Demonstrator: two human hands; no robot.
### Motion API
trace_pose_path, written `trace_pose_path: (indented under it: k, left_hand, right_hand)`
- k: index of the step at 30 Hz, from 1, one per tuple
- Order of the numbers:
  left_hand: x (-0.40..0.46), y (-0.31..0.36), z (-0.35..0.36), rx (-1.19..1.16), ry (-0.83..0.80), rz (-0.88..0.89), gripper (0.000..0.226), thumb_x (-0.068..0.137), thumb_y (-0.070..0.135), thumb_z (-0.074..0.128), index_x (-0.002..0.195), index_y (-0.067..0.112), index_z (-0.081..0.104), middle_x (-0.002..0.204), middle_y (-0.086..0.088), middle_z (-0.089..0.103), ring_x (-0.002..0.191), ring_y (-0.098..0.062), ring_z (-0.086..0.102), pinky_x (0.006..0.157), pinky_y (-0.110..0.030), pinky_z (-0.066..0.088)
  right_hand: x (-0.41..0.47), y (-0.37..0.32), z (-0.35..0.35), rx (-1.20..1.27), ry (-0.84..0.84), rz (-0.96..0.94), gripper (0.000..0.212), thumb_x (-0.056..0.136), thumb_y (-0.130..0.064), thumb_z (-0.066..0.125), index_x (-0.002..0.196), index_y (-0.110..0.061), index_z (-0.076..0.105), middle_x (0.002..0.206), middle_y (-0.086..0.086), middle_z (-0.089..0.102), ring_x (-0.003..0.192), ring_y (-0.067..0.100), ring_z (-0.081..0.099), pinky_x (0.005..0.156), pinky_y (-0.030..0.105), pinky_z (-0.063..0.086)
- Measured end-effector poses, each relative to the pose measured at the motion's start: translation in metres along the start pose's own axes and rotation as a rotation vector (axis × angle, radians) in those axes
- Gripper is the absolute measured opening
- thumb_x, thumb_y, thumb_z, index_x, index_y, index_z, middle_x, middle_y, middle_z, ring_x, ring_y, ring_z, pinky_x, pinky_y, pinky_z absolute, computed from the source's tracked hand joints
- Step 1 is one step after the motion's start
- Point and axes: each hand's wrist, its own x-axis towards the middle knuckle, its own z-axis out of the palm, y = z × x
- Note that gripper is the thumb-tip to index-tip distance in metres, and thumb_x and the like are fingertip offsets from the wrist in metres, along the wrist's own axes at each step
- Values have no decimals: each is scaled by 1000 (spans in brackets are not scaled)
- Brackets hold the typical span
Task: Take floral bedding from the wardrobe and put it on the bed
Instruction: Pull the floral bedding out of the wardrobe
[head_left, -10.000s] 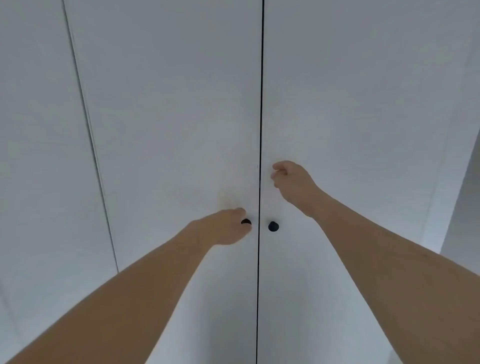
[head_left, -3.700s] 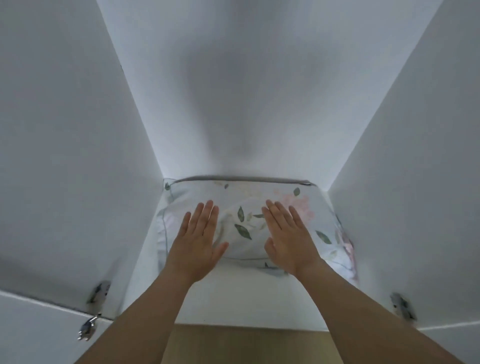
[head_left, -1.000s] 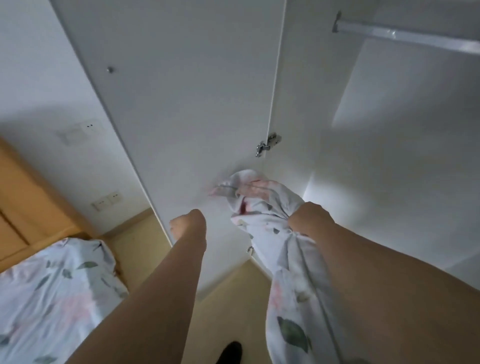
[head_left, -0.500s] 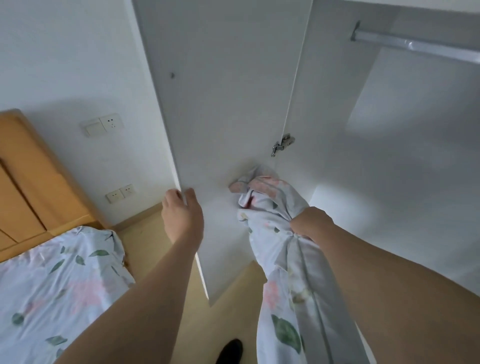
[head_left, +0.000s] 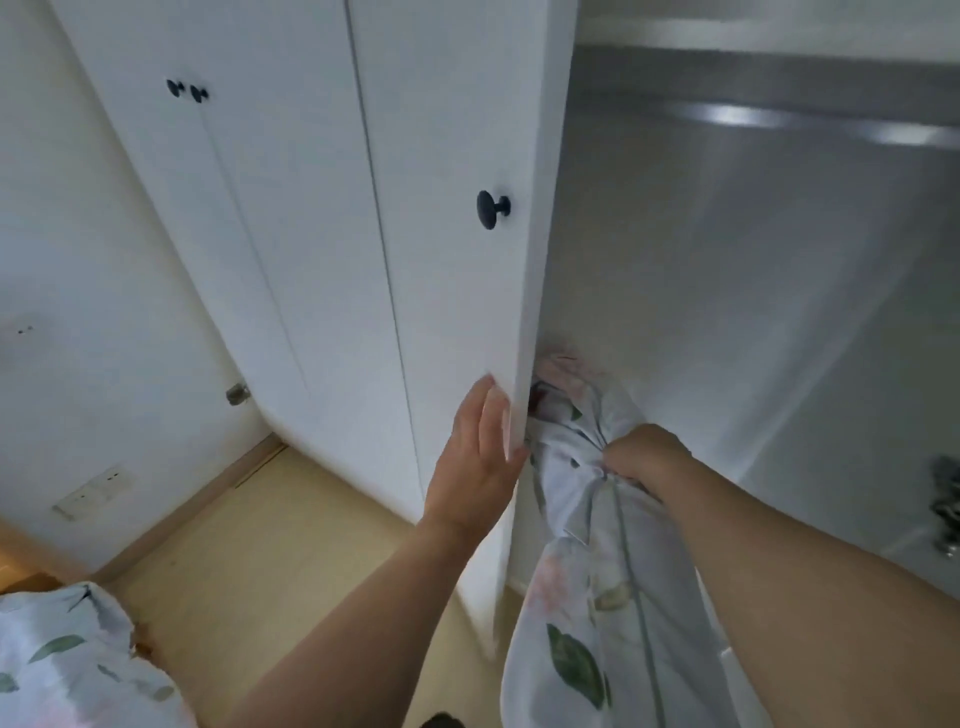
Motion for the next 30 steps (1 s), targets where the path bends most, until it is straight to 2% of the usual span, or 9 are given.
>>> trace_pose_path:
  k: [1, 3, 5, 8, 11, 13, 16, 20, 30]
  left_hand:
    - [7, 1, 9, 41, -53, 107, 76, 87, 14, 71, 144, -2, 24, 150, -26, 29, 141, -37, 30, 109, -45, 40]
    - [24, 1, 26, 114, -163, 259, 85, 92, 18, 64, 152, 3, 5, 160, -20, 9, 148, -36, 10, 112, -50, 33]
    - [41, 2, 41, 151, -228, 283, 86, 95, 25, 58, 153, 7, -4, 162, -14, -5, 148, -37, -2, 114, -52, 28]
    - [62, 5, 62, 204, -272, 270, 91, 93, 31, 58, 154, 13, -7, 162, -10, -13, 147, -41, -5, 114, -55, 27]
    - [84, -4, 81, 230, -301, 323, 92, 91, 32, 60, 154, 18, -6, 162, -7, -13, 146, -43, -7, 114, -59, 24]
    - [100, -9, 91, 248, -318, 354, 91, 90, 36, 59, 155, 22, -3, 163, -4, -12, 147, -42, -7, 113, -63, 19]
    - [119, -18, 102, 274, -322, 394, 87, 89, 41, 55, 155, 27, -1, 163, 1, -10, 148, -37, -6, 110, -70, 10]
    - [143, -28, 116, 269, -310, 457, 84, 89, 45, 52, 155, 30, 2, 163, 4, -8, 148, -33, -7, 107, -74, 9]
    - [150, -38, 136, 49, -271, 583, 73, 91, 40, 43, 155, 21, 13, 163, -4, 3, 148, -39, 1, 102, -81, 4]
  right_hand:
    - [1, 10, -7, 26, 7, 29, 30, 79, -28, 58, 99, -6, 61, 94, 7, 61, 86, 27, 59, 72, 26, 43]
    - [1, 28, -19, 47, 24, 85, 41, 80, -28, 57, 115, -6, 59, 108, 11, 62, 98, 29, 60, 75, 26, 43]
    - [2, 42, -26, 65, 46, 130, 45, 80, -27, 57, 119, -6, 57, 119, 11, 61, 103, 29, 60, 75, 25, 43]
    - [6, 52, -33, 78, 72, 179, 35, 78, -23, 56, 109, -8, 59, 103, 8, 62, 83, 25, 57, 71, 25, 41]
    - [19, 55, -35, 106, 98, 234, 16, 78, -23, 55, 88, -11, 54, 93, 6, 59, 77, 23, 53, 70, 25, 41]
    - [25, 53, -36, 120, 102, 268, 22, 78, -24, 55, 94, -9, 58, 92, 6, 57, 81, 25, 55, 72, 26, 43]
    - [36, 46, -38, 157, 109, 314, 39, 79, -25, 56, 113, -7, 58, 108, 10, 61, 98, 28, 60, 78, 28, 46]
    - [49, 35, -37, 163, 117, 367, 47, 81, -26, 56, 122, -5, 55, 122, 11, 59, 109, 29, 59, 88, 30, 46]
    - [45, 40, -18, 214, 186, 510, 36, 83, -23, 55, 114, -6, 58, 113, 11, 62, 104, 29, 60, 85, 31, 47]
